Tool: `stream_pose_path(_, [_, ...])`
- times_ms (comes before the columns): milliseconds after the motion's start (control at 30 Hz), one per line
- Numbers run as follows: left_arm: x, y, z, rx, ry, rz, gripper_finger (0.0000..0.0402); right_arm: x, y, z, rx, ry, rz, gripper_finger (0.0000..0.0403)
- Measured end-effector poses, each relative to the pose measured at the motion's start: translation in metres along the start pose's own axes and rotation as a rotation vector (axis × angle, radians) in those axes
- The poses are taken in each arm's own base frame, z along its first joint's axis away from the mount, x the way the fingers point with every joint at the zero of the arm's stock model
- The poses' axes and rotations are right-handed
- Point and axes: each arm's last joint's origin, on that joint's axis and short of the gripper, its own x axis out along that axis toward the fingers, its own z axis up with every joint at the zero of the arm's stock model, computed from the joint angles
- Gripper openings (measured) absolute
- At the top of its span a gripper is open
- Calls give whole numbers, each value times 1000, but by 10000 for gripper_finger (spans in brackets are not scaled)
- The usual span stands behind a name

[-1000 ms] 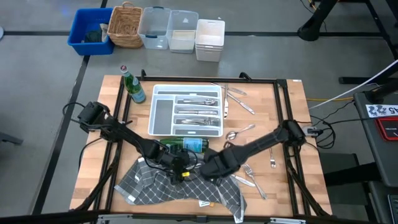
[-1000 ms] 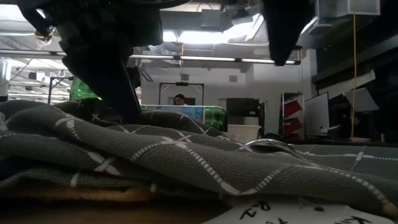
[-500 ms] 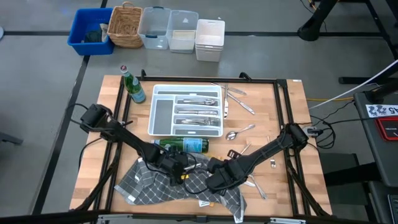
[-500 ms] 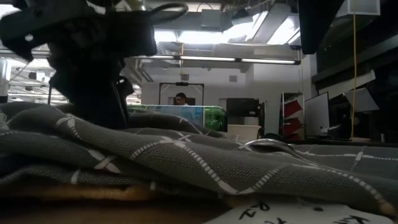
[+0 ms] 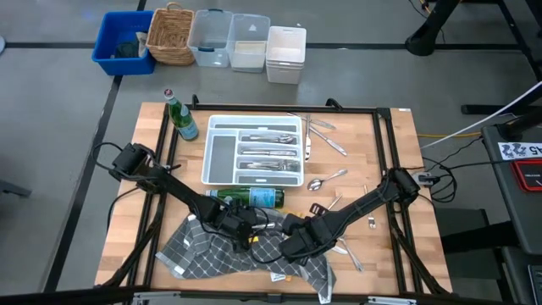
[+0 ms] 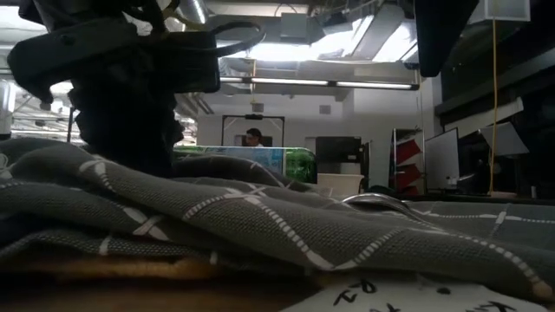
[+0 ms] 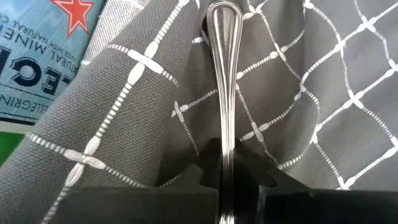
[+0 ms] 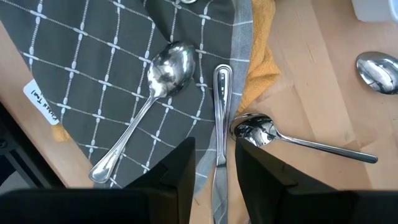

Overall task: Sort silverware
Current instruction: Put the silver fork into the silverware tray

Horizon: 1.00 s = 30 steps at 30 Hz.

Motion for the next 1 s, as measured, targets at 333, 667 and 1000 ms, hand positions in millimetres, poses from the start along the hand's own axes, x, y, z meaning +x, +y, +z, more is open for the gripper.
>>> stream_pose_path(333, [-17, -11, 23, -66, -72, -63, 11, 0, 0, 0, -54, 4, -3, 115])
stream_pose_path(667, [-54, -11, 48, -413, -203, -133, 14, -28, -14, -12, -73, -68, -115, 115])
stream_pose_path(1000, [-66, 7, 65, -875, -567, 35, 14, -90, -39, -41, 11, -445, -188, 115])
